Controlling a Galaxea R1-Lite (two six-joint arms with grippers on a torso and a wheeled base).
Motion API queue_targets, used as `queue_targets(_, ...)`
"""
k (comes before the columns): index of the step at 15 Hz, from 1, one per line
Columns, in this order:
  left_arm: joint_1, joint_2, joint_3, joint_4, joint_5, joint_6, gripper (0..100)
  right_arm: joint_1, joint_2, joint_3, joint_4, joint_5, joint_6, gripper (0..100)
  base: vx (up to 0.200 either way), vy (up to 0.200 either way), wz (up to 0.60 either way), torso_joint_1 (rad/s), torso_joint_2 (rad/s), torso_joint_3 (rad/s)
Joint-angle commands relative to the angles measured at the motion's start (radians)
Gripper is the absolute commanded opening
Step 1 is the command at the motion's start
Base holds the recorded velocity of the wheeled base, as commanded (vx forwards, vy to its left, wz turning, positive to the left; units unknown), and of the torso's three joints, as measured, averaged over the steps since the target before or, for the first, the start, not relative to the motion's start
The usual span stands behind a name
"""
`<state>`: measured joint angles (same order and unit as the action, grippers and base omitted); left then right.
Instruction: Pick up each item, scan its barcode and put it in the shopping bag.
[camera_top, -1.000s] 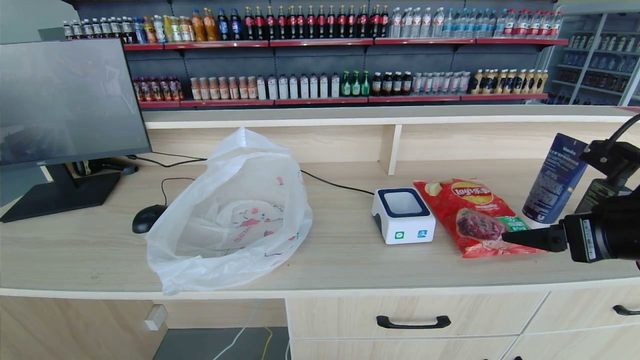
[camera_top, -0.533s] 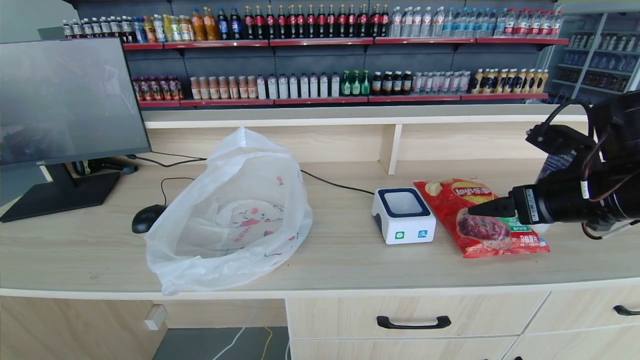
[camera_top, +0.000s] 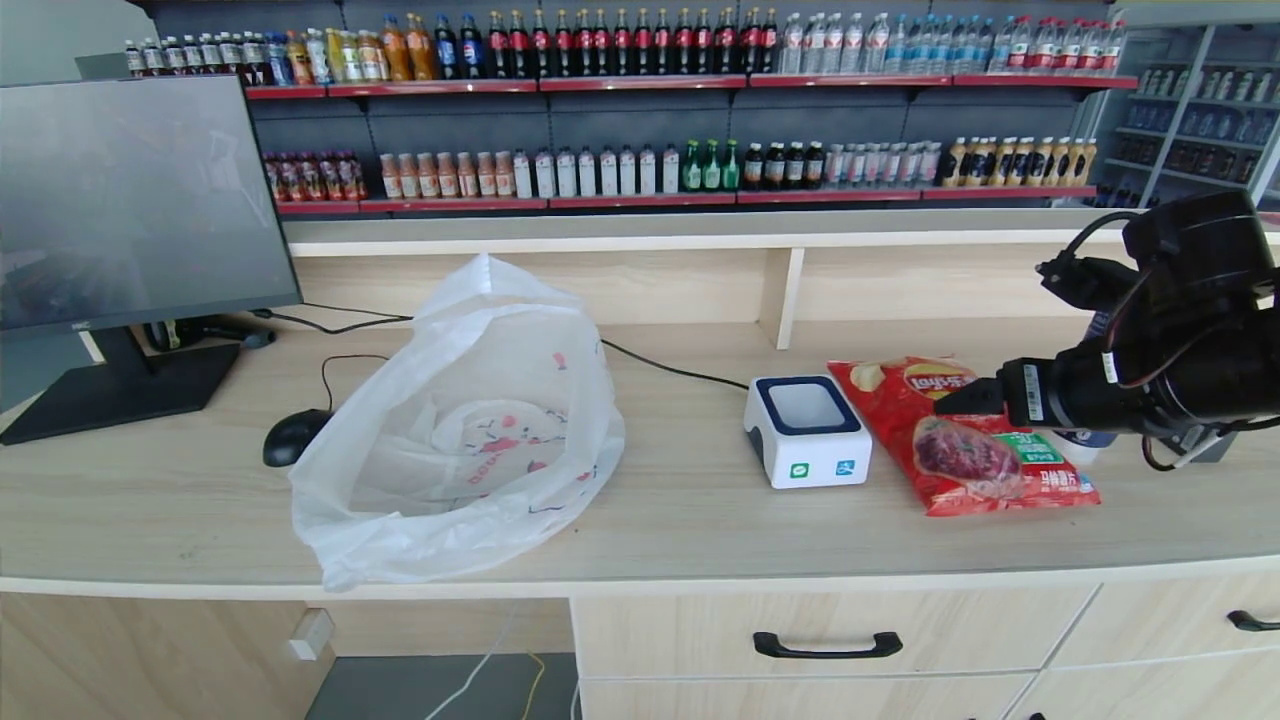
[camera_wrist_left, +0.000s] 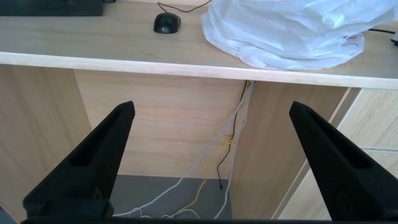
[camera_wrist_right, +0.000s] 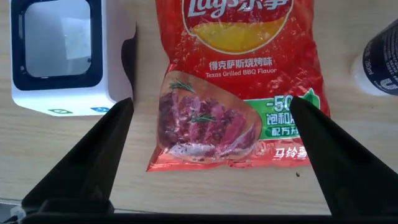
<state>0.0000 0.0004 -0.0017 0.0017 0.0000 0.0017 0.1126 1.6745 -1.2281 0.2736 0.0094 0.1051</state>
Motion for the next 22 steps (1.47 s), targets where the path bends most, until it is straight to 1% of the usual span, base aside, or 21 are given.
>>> queue_targets(1,0.0,0.0,0.0,0.0,0.0,0.0,100,-0.005,0.036,-0.024,-0.001,0.003,0.001,100,0.0,0.0,0.0,0.0,0.0,0.0)
queue_targets(8,0.0,0.0,0.0,0.0,0.0,0.0,100,-0.033,0.145,-0.156,-0.002,0.024,-0.002,100,0.0,0.0,0.0,0.0,0.0,0.0)
queue_targets(14,0.0,0.0,0.0,0.0,0.0,0.0,100,-0.071,0.217,-0.214,-0.002,0.063,-0.03,100,0.0,0.0,0.0,0.0,0.0,0.0)
queue_targets(15,0.0,0.0,0.002,0.0,0.0,0.0,100,-0.071,0.218,-0.212,-0.002,0.087,-0.028,100,0.0,0.0,0.0,0.0,0.0,0.0)
queue_targets(22,0.0,0.0,0.0,0.0,0.0,0.0,100,-0.063,0.237,-0.199,0.001,0.107,-0.031,100,0.0,0.0,0.0,0.0,0.0,0.0)
